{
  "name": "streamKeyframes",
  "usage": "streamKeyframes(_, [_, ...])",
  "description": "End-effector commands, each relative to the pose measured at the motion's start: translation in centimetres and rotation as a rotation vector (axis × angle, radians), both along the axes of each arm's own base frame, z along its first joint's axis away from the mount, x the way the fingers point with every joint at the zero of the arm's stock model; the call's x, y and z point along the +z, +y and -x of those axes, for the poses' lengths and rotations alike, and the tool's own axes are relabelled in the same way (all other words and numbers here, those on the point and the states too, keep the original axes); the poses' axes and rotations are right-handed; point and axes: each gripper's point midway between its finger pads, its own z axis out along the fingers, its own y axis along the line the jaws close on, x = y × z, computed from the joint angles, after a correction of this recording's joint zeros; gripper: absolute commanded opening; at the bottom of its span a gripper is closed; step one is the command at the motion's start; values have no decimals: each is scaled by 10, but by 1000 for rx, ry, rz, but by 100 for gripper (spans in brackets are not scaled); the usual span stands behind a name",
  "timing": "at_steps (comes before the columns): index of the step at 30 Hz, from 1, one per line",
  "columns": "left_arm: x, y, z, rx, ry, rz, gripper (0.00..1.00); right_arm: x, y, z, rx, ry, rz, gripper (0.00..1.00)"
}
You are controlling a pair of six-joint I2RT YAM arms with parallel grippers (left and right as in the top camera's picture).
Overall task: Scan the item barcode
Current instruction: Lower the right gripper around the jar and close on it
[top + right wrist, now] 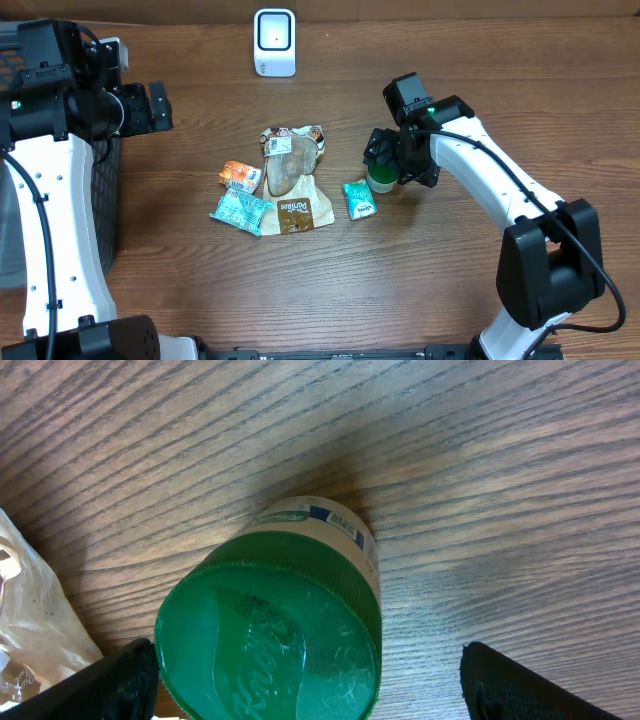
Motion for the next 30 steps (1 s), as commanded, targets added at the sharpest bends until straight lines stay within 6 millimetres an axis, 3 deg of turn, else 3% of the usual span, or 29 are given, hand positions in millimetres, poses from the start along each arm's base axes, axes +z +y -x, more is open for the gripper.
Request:
streamKeyframes(1, [11, 1, -2, -13, -29, -18, 100, -3, -1, 1, -3, 0, 14, 93])
streamKeyframes(30, [11, 1, -2, -13, -29, -18, 99, -2, 0, -4, -3, -19, 7, 85])
